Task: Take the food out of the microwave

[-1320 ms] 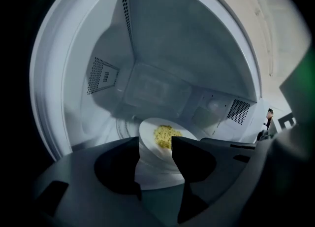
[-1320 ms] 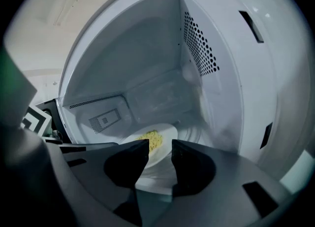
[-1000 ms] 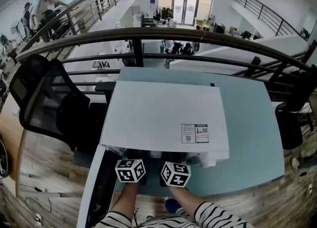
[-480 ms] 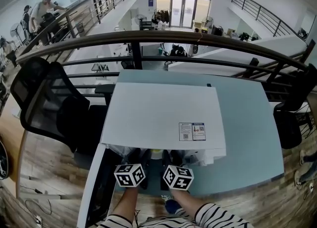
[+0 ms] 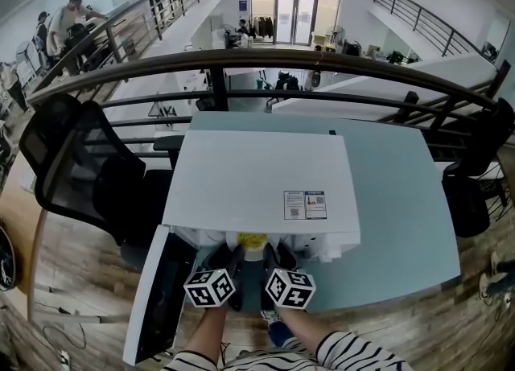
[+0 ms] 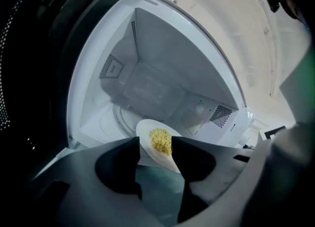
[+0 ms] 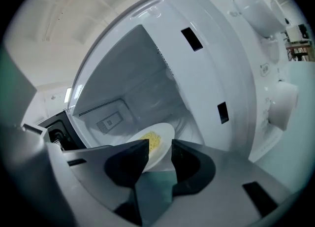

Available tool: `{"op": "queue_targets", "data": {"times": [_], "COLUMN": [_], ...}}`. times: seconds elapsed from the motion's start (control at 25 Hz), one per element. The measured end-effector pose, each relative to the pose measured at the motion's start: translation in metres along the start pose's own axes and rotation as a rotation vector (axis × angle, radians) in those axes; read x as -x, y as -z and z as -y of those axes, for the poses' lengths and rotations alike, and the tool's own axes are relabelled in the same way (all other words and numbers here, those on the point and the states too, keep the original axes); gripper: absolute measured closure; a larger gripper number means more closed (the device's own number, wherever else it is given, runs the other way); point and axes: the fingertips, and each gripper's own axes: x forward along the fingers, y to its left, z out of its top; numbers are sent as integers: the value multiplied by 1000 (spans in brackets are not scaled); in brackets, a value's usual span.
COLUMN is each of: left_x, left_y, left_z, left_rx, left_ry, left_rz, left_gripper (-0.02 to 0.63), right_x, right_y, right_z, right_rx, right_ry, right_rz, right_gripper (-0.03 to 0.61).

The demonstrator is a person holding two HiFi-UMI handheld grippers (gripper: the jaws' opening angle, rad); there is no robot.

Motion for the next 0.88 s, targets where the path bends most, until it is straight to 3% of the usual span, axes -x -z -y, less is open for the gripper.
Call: {"op": "queue_targets", "data": {"times": [0.32, 0.52, 0.68, 0.88], "left_x": [-1, -4, -5, 4], "left_y": [15, 20, 20, 23], "left_z": [-6, -9, -8, -6], "left_rx": [100, 165, 205, 259], "left_ry": [-36, -8, 25, 31], "left_rz": [-31, -33, -32, -32], "left_gripper": [423, 427, 497, 511], "right_x": [-3, -6, -5, 5], "right_y": [10, 14, 18, 17], "right_z": [1, 2, 3, 0], "right_rx": [-106, -164, -189, -204], "right_ry": [-53, -85, -76, -79], "right_rz": [-44, -64, -79, -81], "right_gripper": [439, 451, 470, 480]}}
